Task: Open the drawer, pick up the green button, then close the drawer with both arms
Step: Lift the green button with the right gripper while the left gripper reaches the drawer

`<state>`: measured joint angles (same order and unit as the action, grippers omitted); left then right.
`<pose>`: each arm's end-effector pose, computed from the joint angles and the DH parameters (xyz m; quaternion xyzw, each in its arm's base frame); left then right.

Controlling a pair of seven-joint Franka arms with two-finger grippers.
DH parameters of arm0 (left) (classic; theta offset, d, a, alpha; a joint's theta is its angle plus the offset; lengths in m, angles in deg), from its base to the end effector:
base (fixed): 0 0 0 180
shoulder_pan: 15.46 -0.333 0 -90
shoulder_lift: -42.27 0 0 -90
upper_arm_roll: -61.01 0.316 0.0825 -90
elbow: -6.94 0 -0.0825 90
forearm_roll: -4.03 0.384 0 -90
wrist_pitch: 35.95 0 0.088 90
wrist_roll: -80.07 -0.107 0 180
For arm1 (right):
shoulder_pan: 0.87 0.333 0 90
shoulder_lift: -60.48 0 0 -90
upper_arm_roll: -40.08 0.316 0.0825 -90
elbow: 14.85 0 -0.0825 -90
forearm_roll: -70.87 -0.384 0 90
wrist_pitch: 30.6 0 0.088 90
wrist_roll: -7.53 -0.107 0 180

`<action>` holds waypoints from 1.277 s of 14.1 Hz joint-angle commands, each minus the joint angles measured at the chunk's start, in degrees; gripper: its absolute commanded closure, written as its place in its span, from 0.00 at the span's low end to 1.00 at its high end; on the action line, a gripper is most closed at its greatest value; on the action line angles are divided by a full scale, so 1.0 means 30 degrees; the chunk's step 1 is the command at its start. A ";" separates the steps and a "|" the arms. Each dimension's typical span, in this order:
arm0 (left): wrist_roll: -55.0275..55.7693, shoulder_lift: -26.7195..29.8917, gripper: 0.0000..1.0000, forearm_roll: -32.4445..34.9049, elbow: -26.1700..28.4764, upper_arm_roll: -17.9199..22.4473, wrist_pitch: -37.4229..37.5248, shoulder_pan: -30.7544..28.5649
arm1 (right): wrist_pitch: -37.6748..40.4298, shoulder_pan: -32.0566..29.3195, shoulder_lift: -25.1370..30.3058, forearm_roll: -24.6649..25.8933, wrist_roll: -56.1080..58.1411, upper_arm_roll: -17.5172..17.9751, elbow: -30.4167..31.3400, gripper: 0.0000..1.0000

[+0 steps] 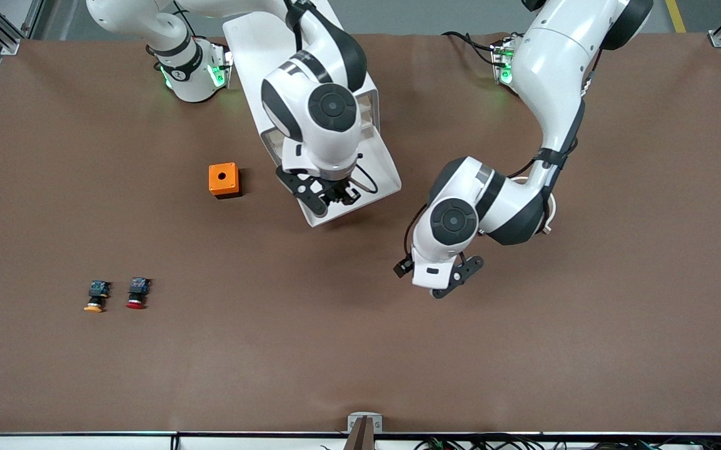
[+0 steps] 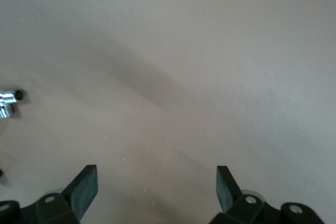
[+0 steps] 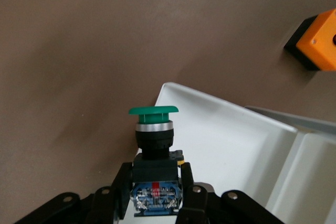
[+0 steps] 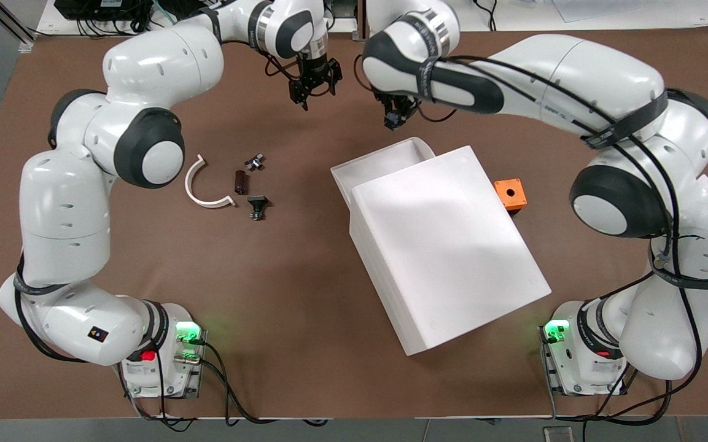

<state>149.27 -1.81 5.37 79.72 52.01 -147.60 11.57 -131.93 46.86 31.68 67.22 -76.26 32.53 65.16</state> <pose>0.6130 -0.4094 0.2928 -0.9523 -0.2990 0.0604 0.0055 0.5114 0.4600 0.4091 0.9258 -0.3727 -0.0284 0.0563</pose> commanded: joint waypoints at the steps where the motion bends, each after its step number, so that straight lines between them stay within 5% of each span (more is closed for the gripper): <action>1: -0.0129 -0.0393 0.01 0.0198 -0.0062 -0.0019 -0.0223 0.0919 | 0.1106 -0.1258 0.1189 -0.0277 0.1937 0.0172 0.0254 1.00; 12: -0.0187 -0.1595 0.01 -0.0035 -0.0091 -0.0019 -0.0223 0.3733 | 0.2223 -0.7027 0.2774 -0.0277 1.2448 0.0142 0.1689 1.00; 18: -0.0217 -0.1508 0.01 -0.2757 -0.0091 -0.0019 -0.0223 0.4496 | 0.0821 -1.0839 0.2716 -0.0658 1.8986 0.0142 0.2800 0.99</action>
<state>149.27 -6.48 -0.57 79.72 51.72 -148.09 24.30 -127.04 17.24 37.81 66.32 -24.24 31.93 69.84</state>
